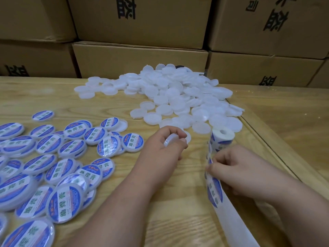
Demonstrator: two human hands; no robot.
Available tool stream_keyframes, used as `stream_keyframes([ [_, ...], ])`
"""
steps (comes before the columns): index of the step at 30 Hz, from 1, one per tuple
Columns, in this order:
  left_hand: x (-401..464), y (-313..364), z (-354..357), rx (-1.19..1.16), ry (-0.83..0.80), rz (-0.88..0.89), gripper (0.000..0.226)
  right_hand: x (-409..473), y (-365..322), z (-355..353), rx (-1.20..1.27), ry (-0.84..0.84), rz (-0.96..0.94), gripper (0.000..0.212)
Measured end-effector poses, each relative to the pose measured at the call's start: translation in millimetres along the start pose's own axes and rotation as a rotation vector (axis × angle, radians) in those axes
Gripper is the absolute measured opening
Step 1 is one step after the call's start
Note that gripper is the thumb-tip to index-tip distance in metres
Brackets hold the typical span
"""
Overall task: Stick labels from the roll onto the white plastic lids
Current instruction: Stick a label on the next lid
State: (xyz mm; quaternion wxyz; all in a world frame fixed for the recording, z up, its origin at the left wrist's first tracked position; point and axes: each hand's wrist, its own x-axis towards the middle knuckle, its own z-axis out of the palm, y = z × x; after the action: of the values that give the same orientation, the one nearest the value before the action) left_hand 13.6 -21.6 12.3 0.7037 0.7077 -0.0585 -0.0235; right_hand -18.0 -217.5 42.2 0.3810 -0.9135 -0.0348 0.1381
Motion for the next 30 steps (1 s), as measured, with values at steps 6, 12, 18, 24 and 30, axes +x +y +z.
stream_keyframes([
  [6,-3.5,-3.2,2.8,0.093,-0.212,0.068,0.015,10.9,4.4,15.2,0.251,0.006,-0.081,0.043],
  [12,-4.3,-3.1,2.5,0.175,-0.281,0.100,0.017,16.9,6.3,18.1,0.382,0.052,-0.171,0.017],
  [18,-4.3,-1.5,2.0,0.159,-0.255,0.120,0.017,15.4,8.1,18.4,0.429,0.008,-0.294,0.027],
  [24,-5.3,-0.8,1.3,0.141,-0.247,0.107,0.019,18.7,8.4,20.1,0.404,0.034,-0.357,0.012],
  [30,-4.3,0.6,0.3,0.119,-0.109,0.101,0.023,21.0,8.7,18.4,0.399,0.093,-0.300,0.011],
])
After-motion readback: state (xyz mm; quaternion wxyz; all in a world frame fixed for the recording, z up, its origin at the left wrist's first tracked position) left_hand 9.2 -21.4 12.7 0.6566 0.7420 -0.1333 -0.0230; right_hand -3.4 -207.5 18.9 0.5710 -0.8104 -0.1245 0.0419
